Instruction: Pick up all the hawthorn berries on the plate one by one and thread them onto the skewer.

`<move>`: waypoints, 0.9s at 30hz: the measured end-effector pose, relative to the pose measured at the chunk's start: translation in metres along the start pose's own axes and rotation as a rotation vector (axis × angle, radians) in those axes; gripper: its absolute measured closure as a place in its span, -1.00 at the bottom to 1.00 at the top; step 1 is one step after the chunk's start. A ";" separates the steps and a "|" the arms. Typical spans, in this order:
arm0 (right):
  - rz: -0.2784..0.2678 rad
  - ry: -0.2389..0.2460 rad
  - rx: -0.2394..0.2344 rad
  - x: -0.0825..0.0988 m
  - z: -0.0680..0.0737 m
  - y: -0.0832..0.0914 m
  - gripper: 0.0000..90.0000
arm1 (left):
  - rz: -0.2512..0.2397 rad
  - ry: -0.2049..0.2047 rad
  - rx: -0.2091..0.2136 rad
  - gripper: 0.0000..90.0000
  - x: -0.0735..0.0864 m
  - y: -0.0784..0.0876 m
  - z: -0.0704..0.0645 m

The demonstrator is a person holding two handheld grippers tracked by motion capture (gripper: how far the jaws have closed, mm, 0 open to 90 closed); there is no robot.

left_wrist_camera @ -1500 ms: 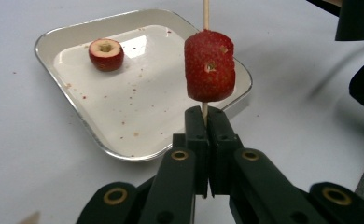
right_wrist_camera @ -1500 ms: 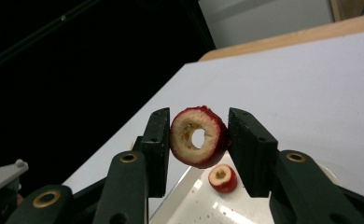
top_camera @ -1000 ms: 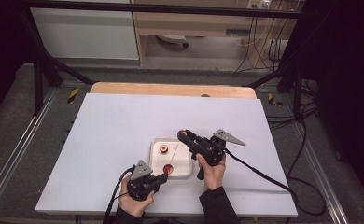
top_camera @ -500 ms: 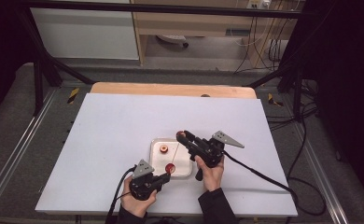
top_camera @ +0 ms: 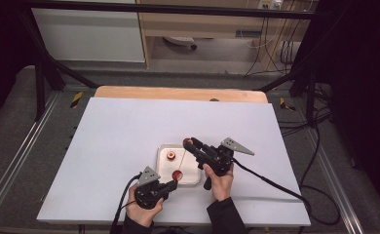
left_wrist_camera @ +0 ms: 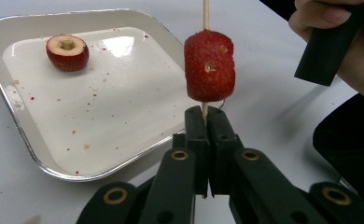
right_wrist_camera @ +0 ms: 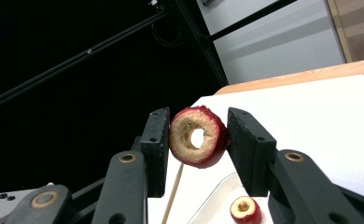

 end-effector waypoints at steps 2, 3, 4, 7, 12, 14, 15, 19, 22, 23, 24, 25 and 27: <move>-0.001 0.000 -0.001 0.001 0.000 0.000 0.35 | 0.000 0.001 0.000 0.96 0.000 0.000 0.000; 0.001 -0.003 -0.004 0.001 0.001 0.000 0.35 | -0.003 0.001 0.001 0.96 -0.001 0.000 0.000; 0.001 -0.001 -0.004 0.001 0.001 0.000 0.35 | -0.001 0.000 0.001 0.96 -0.001 0.000 -0.001; 0.008 -0.003 -0.008 0.004 0.002 0.000 0.35 | -0.002 0.010 -0.001 0.96 -0.001 -0.001 -0.001; -0.002 0.009 -0.003 0.007 0.003 0.000 0.35 | -0.004 0.034 0.010 0.96 -0.001 -0.004 -0.003; -0.007 0.020 0.003 0.007 0.003 0.001 0.35 | -0.015 0.040 0.013 0.97 -0.001 -0.004 -0.004; -0.013 0.023 0.002 0.007 0.003 0.001 0.35 | -0.024 0.044 0.012 0.97 -0.002 -0.003 -0.003; -0.023 0.025 0.005 0.006 0.004 0.002 0.36 | -0.046 0.053 0.009 0.97 -0.003 -0.001 -0.003; -0.030 0.011 0.009 0.009 0.005 0.002 0.36 | -0.048 0.048 0.003 0.97 -0.003 -0.003 -0.005; -0.032 0.009 0.010 0.010 0.005 0.002 0.36 | -0.044 0.051 0.002 0.97 -0.003 -0.004 -0.006; -0.034 0.009 0.008 0.010 0.006 0.002 0.36 | -0.042 0.053 0.001 0.97 -0.002 -0.004 -0.005; -0.034 0.005 0.007 0.010 0.006 0.002 0.36 | -0.040 0.055 0.002 0.97 -0.002 -0.005 -0.005; -0.025 0.007 0.001 0.010 0.007 0.004 0.36 | -0.042 0.039 0.001 0.97 -0.002 -0.005 -0.005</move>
Point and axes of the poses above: each handheld gripper's, and its own axes: y roughly backward along the jaws, x roughly out of its underside, z roughly to its left, the point moved 10 cm from there along -y, roughly forward along the jaws, and after that the axes turned 9 degrees about x, right-handed, at the moved point
